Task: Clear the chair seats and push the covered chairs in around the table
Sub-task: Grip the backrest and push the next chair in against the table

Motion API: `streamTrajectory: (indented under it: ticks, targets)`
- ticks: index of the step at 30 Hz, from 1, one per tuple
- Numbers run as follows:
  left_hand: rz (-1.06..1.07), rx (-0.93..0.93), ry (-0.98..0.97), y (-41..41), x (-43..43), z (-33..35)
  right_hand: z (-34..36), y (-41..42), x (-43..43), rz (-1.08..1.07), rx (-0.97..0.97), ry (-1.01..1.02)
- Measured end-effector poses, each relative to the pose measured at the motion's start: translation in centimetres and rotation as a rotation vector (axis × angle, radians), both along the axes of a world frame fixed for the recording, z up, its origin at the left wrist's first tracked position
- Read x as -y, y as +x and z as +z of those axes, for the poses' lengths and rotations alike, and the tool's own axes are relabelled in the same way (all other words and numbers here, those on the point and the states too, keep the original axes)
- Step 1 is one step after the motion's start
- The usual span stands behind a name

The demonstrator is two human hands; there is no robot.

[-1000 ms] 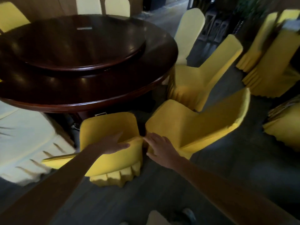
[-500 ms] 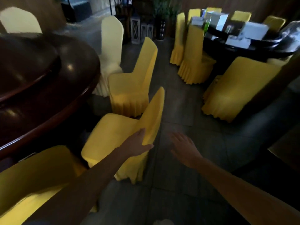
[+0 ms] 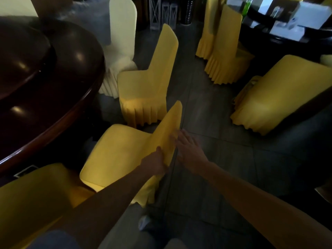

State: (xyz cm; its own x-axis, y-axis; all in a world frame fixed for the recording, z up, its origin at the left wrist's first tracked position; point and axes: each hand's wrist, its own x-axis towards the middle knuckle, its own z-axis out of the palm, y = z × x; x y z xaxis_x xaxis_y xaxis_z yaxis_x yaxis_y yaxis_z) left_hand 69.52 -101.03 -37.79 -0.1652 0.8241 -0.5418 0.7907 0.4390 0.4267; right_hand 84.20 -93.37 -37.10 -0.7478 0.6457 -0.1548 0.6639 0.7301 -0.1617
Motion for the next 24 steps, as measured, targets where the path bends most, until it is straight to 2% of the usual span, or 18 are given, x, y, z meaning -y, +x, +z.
streamTrajectory:
  ticks: [4, 8, 12, 15, 21, 24]
  targets:
    - [0.077, 0.058, -0.023, -0.1, -1.2, -1.6, -1.6, -3.1, -3.5, 0.092, 0.06, 0.097]
    - [0.166, 0.098, -0.007, 0.4, -0.8, -1.9, -3.2, -4.7, -4.4, 0.359, -0.041, 0.09]
    - [0.125, 0.005, -0.066, 0.8, -1.0, -1.1, -1.2, -6.2, -7.1, 0.729, 0.185, 0.124]
    - [0.202, -0.039, -0.087, 1.8, -1.2, -0.2, 0.5, -6.8, -8.5, 0.899, 0.21, 0.041]
    - [0.434, -0.107, -0.169, 3.6, -0.7, 0.3, 0.2, -7.0, -8.1, 1.001, 0.214, -0.009]
    - [0.585, -0.171, -0.152, 4.9, -0.4, 0.2, 0.6, -7.9, -7.9, 1.065, 0.328, 0.002]
